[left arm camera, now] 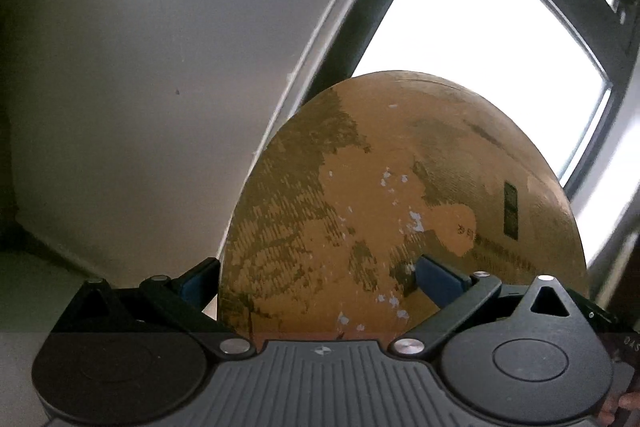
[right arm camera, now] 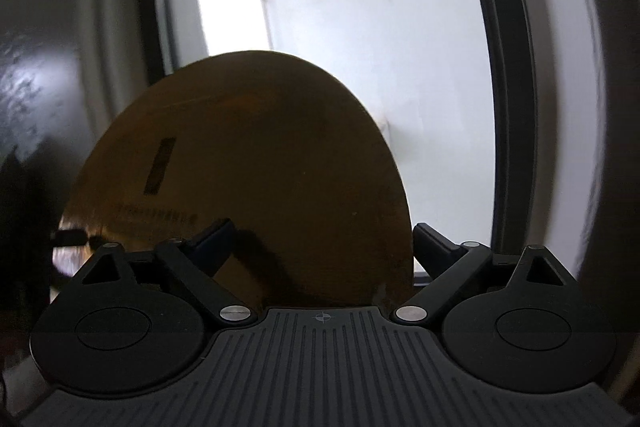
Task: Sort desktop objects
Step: 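Grasp the rim of the gold lid with the right gripper while the left gripper grasps it too, then swing the gold lid down over the box with both grippers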
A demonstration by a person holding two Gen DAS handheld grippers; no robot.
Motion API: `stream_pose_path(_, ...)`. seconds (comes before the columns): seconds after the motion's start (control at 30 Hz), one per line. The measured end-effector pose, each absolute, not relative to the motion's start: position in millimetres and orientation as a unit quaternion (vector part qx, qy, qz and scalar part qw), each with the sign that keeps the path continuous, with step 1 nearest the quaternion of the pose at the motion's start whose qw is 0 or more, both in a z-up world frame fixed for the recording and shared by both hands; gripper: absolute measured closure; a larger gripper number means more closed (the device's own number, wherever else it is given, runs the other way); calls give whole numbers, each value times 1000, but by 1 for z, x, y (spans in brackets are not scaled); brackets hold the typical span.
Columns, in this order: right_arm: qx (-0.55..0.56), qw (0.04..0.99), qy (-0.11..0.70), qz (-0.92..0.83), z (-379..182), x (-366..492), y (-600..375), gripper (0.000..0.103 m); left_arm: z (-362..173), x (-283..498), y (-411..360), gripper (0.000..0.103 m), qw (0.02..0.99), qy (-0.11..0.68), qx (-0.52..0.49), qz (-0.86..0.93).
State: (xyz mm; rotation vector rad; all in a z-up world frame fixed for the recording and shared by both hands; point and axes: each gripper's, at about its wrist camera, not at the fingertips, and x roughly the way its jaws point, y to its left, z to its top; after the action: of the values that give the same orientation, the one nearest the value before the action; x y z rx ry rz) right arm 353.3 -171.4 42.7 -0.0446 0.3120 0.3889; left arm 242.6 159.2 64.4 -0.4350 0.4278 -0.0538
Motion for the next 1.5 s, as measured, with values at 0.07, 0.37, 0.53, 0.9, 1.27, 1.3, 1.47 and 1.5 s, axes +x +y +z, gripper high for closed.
stream_pose_path(0.07, -37, 969, 154, 192, 57, 333, -175, 9, 76, 220, 154, 1, 948, 228, -219, -30)
stream_pose_path(0.37, -102, 959, 179, 197, 114, 211, -199, 9, 98, 103, 137, 1, 913, 293, -280, -38)
stream_pose_path(0.53, -125, 955, 193, 187, 129, 144, -216, 9, 95, 42, 124, 1, 896, 317, -306, -51)
stream_pose_path(0.9, -157, 956, 211, 132, 150, 13, -258, 9, 39, 10, 68, 1, 873, 357, -320, -91)
stream_pose_path(1.27, -128, 956, 257, 62, 146, -31, -324, 9, 15, 21, 6, 1, 858, 407, -281, -137)
stream_pose_path(1.3, -122, 955, 262, 56, 145, -34, -331, 9, 14, 22, -1, 1, 856, 413, -277, -141)
stream_pose_path(1.47, -104, 954, 281, 26, 138, -47, -362, 9, 2, 31, -29, 1, 844, 438, -270, -154)
stream_pose_path(1.5, -101, 954, 282, 20, 138, -49, -367, 9, 1, 32, -34, 1, 843, 441, -268, -155)
